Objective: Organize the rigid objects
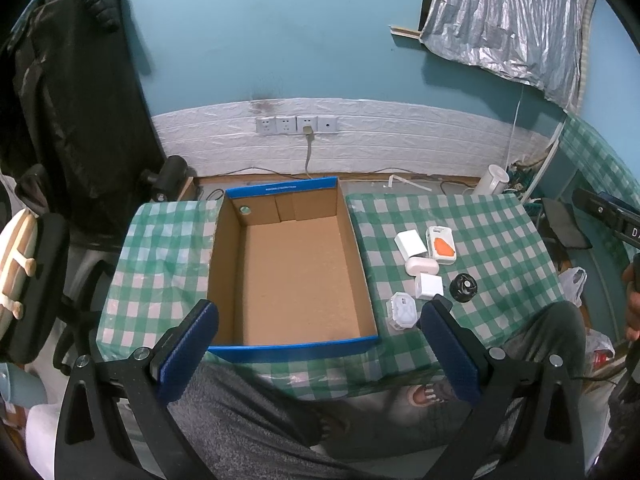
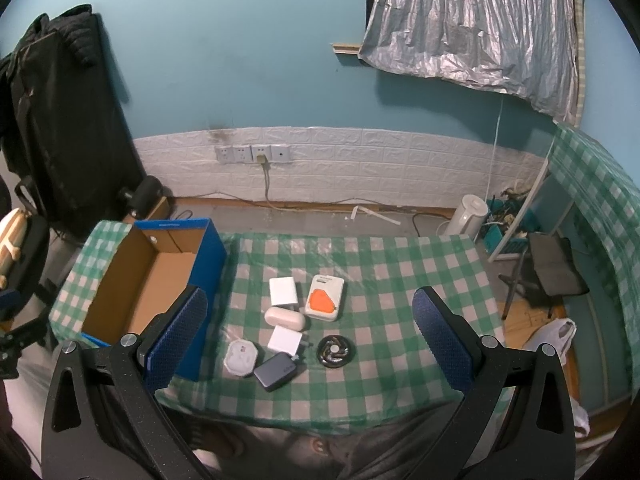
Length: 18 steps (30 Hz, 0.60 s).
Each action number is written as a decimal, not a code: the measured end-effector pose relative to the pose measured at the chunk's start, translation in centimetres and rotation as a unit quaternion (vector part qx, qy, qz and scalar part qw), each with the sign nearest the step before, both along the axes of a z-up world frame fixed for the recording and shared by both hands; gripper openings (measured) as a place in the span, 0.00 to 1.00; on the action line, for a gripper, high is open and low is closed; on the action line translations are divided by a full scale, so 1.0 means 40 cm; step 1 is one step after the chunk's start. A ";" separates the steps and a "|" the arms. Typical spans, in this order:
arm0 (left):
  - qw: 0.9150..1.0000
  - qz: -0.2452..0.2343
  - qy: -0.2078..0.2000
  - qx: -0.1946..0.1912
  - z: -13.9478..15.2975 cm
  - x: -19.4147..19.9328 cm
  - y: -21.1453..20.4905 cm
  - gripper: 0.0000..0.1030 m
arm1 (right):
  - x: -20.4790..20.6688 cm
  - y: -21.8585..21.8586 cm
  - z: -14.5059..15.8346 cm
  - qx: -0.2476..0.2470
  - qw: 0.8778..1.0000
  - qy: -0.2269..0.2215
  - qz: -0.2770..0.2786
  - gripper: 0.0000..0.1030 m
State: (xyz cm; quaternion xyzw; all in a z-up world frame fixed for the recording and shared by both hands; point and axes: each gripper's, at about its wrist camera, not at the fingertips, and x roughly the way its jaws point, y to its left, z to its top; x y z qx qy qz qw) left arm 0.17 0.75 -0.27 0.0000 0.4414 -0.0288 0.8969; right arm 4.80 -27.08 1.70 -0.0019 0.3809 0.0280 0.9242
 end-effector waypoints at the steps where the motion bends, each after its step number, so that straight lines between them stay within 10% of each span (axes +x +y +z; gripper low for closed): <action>1: 1.000 0.001 0.000 0.000 0.000 0.001 0.000 0.99 | 0.001 0.001 0.001 0.001 1.000 0.001 -0.001 0.99; 18: 1.000 -0.001 0.000 0.000 0.001 0.002 0.000 0.99 | 0.002 0.002 0.002 0.000 1.000 0.001 -0.001 0.99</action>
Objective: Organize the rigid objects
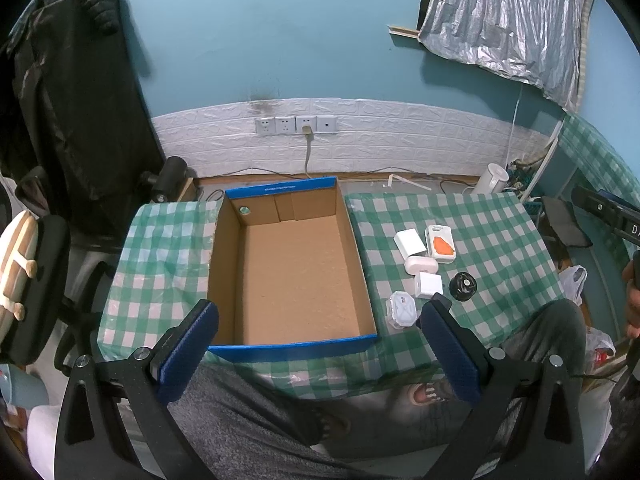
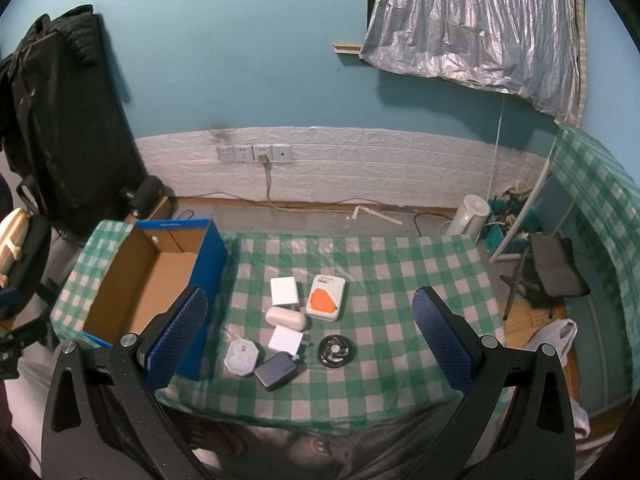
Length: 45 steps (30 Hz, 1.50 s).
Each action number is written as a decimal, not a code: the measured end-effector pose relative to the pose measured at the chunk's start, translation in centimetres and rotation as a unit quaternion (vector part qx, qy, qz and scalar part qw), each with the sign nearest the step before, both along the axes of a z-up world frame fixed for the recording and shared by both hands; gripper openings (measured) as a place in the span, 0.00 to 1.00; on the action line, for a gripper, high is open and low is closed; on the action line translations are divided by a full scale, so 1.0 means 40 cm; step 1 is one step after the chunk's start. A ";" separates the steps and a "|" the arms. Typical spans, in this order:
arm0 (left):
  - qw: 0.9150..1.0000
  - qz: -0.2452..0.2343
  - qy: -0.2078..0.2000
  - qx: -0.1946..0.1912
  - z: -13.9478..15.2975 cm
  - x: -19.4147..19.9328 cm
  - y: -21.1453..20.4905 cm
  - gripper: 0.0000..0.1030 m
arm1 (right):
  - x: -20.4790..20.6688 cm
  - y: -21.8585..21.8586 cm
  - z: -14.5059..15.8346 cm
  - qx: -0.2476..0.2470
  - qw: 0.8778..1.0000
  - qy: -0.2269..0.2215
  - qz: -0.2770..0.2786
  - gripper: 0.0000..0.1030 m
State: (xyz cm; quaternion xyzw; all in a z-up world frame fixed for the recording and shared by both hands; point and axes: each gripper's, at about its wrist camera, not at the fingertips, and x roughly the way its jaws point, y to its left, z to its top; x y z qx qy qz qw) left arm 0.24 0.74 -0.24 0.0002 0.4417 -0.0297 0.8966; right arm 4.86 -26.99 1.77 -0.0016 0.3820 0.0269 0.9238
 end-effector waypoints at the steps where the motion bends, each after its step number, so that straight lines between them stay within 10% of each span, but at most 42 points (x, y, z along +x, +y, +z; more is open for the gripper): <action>1: 1.000 0.001 0.000 0.001 0.000 0.000 -0.001 0.99 | 0.000 0.001 0.001 0.000 1.000 0.000 0.000 0.99; 28: 1.000 0.015 0.007 0.013 -0.014 0.004 0.031 0.99 | 0.000 -0.002 -0.012 0.003 1.000 0.005 0.002 0.99; 45: 0.990 0.030 0.093 0.098 -0.118 0.139 0.176 0.98 | 0.129 -0.028 -0.096 0.047 0.992 0.107 0.050 0.99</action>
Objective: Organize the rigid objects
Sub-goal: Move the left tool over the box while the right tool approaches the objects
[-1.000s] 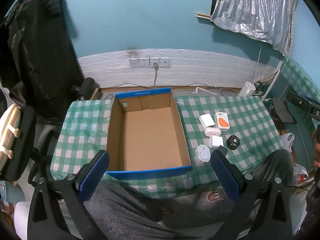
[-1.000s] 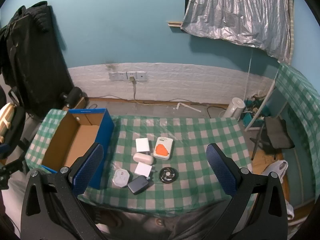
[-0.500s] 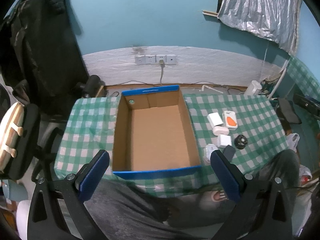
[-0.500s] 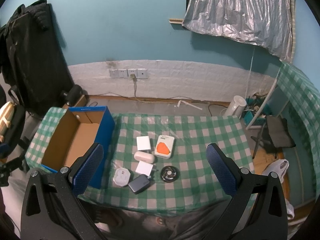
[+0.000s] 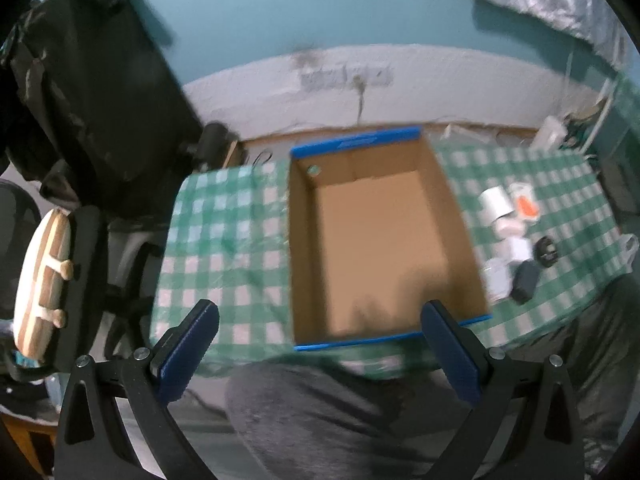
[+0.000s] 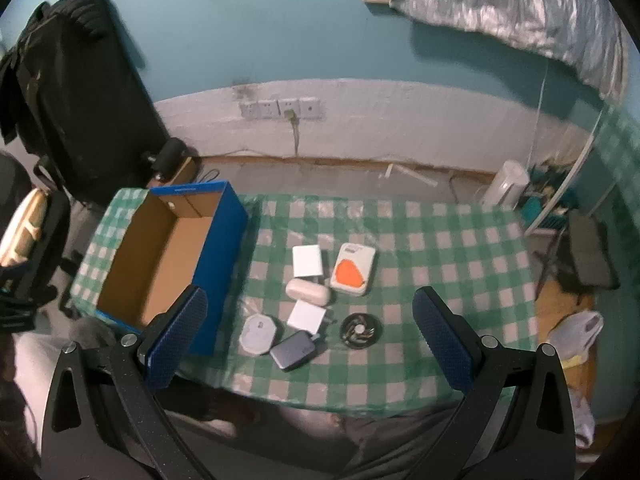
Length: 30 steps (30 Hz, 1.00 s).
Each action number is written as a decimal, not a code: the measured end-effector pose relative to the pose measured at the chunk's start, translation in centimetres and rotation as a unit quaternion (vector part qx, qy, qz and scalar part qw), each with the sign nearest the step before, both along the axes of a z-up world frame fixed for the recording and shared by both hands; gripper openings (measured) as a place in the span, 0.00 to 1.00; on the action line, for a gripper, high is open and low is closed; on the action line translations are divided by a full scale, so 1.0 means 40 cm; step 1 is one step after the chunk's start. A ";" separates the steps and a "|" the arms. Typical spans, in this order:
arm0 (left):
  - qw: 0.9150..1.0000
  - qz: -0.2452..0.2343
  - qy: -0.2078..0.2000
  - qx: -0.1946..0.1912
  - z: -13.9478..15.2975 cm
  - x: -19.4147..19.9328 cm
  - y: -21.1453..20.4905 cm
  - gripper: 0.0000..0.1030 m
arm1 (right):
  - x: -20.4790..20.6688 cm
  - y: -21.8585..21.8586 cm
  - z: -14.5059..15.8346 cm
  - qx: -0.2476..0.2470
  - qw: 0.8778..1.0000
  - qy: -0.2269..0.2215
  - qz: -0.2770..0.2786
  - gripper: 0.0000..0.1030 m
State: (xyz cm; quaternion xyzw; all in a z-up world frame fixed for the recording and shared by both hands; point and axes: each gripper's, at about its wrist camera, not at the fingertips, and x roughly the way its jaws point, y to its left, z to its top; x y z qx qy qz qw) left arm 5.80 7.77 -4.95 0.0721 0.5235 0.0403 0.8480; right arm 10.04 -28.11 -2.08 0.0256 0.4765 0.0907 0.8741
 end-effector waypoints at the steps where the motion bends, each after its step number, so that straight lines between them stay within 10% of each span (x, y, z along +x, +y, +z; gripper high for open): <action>1: 1.000 0.001 0.007 -0.004 -0.013 0.012 0.015 0.98 | 0.014 -0.004 -0.007 0.000 1.000 0.011 0.000 0.99; 17: 0.984 0.040 0.158 -0.066 -0.239 0.147 0.138 0.83 | 0.193 -0.011 -0.203 0.009 0.993 0.116 0.014 0.99; 30: 0.969 0.052 0.221 -0.094 -0.364 0.166 0.171 0.38 | 0.240 -0.063 -0.426 -0.035 0.978 0.207 -0.016 0.98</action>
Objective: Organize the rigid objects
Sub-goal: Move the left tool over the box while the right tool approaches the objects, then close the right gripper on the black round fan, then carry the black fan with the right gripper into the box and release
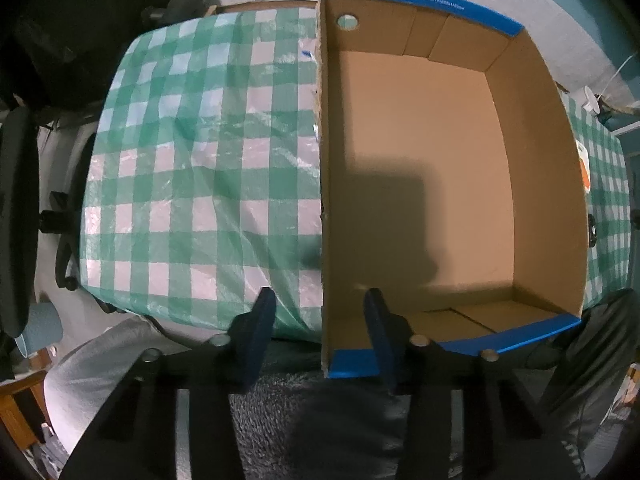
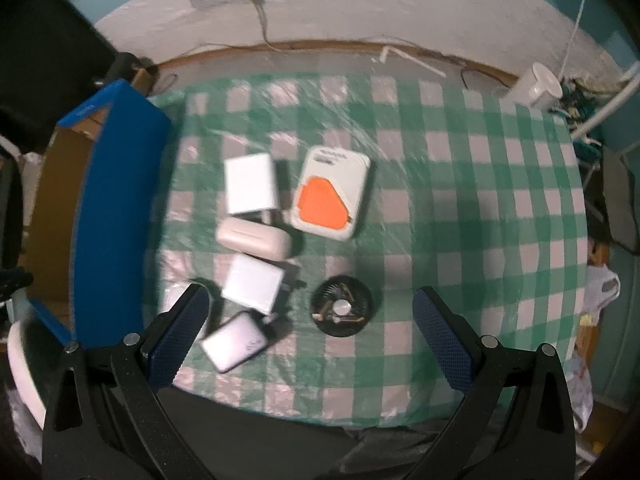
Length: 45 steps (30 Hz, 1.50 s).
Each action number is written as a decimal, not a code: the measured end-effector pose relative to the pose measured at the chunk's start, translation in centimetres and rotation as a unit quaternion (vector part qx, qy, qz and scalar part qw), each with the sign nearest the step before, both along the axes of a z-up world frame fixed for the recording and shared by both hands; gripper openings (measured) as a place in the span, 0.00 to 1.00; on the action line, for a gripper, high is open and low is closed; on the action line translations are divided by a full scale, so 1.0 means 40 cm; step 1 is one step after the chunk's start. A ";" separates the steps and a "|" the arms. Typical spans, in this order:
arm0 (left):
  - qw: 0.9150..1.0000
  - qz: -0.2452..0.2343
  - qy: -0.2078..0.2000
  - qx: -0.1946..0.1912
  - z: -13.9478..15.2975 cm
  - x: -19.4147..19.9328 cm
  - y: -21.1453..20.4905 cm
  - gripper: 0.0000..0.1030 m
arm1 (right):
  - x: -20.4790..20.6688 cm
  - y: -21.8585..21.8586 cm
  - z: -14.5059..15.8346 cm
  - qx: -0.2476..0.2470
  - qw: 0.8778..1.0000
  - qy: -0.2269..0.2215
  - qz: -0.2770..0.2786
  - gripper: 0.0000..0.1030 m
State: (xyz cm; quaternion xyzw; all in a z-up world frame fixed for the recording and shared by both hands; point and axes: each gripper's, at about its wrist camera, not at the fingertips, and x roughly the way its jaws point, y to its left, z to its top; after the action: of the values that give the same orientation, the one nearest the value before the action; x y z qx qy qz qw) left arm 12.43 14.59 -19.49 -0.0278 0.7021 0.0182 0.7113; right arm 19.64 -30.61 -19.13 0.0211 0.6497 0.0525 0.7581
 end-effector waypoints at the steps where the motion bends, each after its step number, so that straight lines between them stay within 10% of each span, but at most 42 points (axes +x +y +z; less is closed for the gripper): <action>1: 1.000 0.000 0.003 -0.003 -0.005 0.001 0.000 0.31 | 0.001 -0.006 -0.013 -0.005 1.000 0.008 -0.004 0.98; 10: 1.000 -0.013 0.022 -0.016 -0.036 -0.007 -0.005 0.10 | 0.017 -0.036 -0.134 -0.024 0.998 0.059 -0.010 0.98; 18: 0.999 -0.022 0.032 -0.013 -0.051 -0.011 -0.006 0.08 | 0.031 -0.046 -0.198 -0.011 0.994 0.103 -0.019 0.98; 37: 0.999 -0.022 0.039 -0.018 -0.059 -0.023 -0.002 0.07 | 0.048 -0.027 -0.320 -0.036 0.992 0.118 0.021 0.60; 45: 0.999 -0.022 0.038 -0.020 -0.056 -0.025 0.001 0.06 | 0.012 -0.022 -0.250 -0.036 0.995 0.097 0.010 0.60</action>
State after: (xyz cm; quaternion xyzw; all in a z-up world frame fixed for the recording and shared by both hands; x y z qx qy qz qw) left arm 11.44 14.64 -21.75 -0.0260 0.7295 -0.0101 0.6834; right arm 20.13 -31.50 -29.11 -0.0076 0.7220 0.0345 0.6910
